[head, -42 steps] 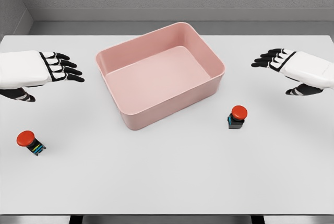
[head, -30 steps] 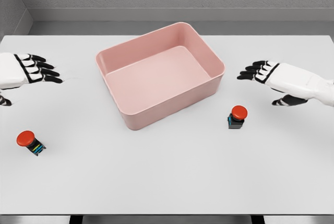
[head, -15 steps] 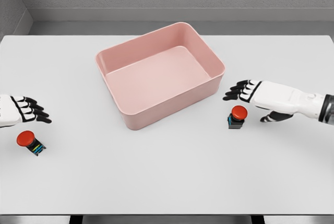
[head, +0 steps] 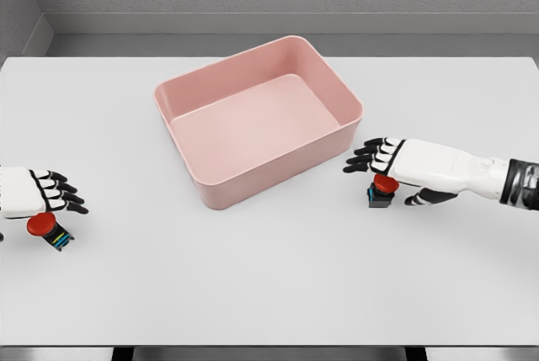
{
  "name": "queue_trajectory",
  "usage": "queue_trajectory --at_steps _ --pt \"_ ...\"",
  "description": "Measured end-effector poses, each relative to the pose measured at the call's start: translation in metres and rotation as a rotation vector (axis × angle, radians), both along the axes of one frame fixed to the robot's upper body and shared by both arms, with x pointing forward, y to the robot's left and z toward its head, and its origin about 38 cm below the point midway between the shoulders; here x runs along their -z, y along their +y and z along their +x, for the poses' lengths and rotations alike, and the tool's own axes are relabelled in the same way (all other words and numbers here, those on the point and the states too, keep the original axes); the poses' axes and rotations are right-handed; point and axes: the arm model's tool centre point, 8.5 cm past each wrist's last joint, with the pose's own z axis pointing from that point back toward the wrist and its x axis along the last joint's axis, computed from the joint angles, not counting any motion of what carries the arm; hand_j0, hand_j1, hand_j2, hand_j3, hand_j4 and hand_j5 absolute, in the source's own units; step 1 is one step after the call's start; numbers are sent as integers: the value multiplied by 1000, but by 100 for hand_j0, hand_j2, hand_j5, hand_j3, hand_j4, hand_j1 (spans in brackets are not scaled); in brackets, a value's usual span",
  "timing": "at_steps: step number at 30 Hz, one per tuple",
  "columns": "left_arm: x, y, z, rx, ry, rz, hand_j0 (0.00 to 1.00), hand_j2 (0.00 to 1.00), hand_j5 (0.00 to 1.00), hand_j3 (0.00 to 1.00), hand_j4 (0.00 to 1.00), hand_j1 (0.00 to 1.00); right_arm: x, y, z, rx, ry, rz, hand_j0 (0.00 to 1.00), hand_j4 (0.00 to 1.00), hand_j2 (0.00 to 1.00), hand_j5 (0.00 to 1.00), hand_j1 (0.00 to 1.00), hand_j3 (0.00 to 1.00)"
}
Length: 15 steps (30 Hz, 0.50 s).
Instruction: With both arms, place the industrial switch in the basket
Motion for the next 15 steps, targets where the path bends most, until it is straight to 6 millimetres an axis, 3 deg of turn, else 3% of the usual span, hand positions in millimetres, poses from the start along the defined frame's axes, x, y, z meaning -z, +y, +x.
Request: queue_trajectory --at_steps 15 --pt "18 -13 -1 53 28 16 97 97 97 97 97 97 8 7 1 -16 -8 -14 100 100 100 100 100 100"
